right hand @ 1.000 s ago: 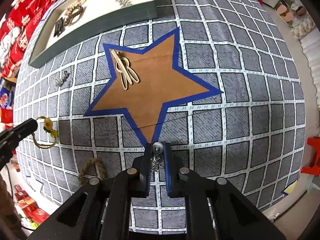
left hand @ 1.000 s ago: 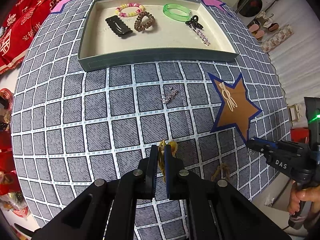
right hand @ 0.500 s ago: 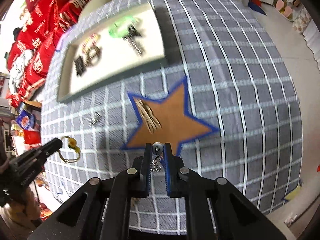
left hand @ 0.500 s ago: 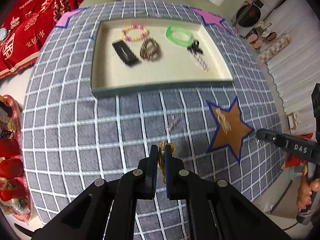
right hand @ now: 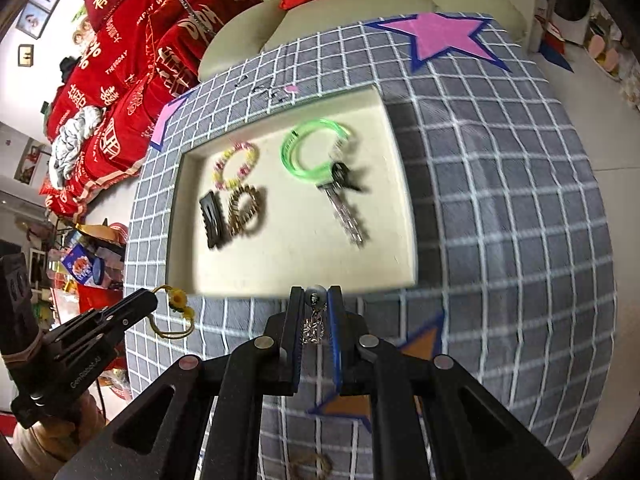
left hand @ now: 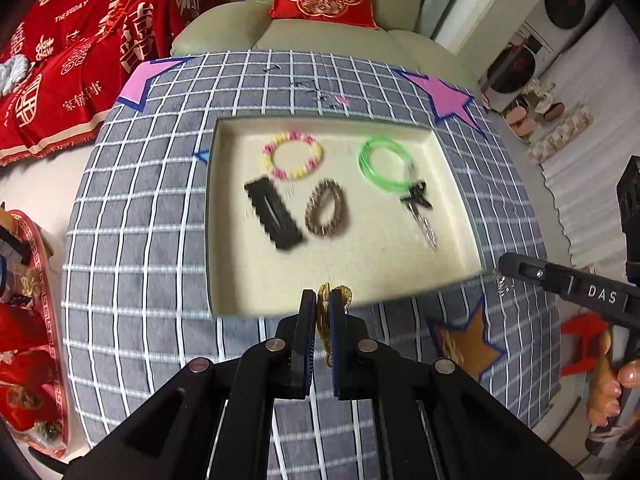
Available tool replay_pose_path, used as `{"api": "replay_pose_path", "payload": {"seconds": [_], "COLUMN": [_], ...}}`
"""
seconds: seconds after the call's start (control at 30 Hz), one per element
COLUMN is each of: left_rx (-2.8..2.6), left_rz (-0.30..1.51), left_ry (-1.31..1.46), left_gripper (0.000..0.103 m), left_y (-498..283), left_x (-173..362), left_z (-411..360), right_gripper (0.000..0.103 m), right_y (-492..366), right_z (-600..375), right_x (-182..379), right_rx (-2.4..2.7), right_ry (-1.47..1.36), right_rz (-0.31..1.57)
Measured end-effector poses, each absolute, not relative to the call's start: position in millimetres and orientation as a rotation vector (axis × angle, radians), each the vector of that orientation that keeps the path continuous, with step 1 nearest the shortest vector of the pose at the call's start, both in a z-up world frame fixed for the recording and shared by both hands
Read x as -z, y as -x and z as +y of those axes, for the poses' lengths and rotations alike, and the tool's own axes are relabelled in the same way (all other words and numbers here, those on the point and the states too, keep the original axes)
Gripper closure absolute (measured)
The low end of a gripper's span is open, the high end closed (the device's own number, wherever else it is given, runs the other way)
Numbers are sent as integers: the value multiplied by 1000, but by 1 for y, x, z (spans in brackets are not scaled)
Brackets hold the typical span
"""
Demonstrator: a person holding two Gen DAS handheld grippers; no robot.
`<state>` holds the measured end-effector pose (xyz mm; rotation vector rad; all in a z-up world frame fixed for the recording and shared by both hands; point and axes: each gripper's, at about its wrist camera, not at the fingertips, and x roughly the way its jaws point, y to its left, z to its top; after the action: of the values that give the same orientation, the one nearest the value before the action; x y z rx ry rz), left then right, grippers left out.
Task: Organize jewelry
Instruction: 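Carry the sunflower hair tie and silver charm over the tray with both grippers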
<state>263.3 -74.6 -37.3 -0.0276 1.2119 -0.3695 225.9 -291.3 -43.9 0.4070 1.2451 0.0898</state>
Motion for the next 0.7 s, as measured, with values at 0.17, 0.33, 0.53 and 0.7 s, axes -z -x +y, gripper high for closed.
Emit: {"api": "replay_pose_path", "payload": {"seconds": [0.17,0.33,0.53,0.7], "left_rx": [337,296,268,240], "left_rz": [1225,1247,1266,1277], "left_ry": [54,55,26,-16], "left_gripper": [88,88,88,88], "left_y": [-292,-314,-331,-340], "left_x": [49,66,82,96], "left_z": [-79,-84,-93,-98], "right_gripper": [91,91,91,91], "right_y": [-257,-284,-309,-323], "right_z": [-288,-285,-281,-277], "right_x": [56,68,86,105], "right_rx": [-119,-140,-165,-180], "right_ry": [-417,-421,-456,-487], "right_rz": [1266,1282,1312,1344]}}
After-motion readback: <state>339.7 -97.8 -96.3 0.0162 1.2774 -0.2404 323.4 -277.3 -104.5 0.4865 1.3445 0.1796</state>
